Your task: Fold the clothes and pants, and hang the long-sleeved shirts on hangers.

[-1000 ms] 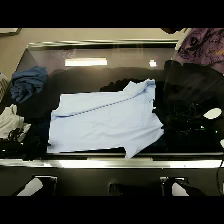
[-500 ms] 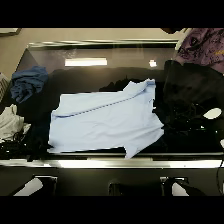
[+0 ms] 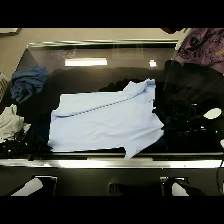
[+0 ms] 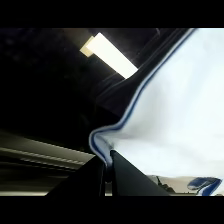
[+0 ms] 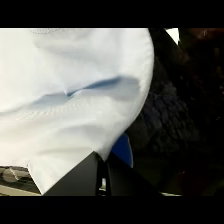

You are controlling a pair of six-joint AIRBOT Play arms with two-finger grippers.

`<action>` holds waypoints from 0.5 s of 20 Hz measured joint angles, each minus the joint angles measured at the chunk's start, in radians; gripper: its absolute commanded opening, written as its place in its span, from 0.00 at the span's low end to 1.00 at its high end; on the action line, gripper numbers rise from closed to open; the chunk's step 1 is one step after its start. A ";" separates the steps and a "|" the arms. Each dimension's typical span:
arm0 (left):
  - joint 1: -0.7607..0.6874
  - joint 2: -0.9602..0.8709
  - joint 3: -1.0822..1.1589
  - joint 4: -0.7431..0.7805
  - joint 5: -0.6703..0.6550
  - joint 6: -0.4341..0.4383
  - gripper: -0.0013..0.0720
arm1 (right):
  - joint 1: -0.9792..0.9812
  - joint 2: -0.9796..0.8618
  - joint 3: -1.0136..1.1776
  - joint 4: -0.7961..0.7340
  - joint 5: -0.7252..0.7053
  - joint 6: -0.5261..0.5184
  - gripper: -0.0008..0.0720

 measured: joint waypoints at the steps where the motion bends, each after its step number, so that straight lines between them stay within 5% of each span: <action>1: -0.003 -0.001 0.002 -0.006 0.002 0.008 0.05 | 0.000 0.000 0.000 0.002 0.005 -0.003 0.05; 10: -0.277 -0.005 0.364 -0.060 0.167 -0.049 0.04 | 0.160 -0.014 0.195 0.041 -0.183 -0.016 0.05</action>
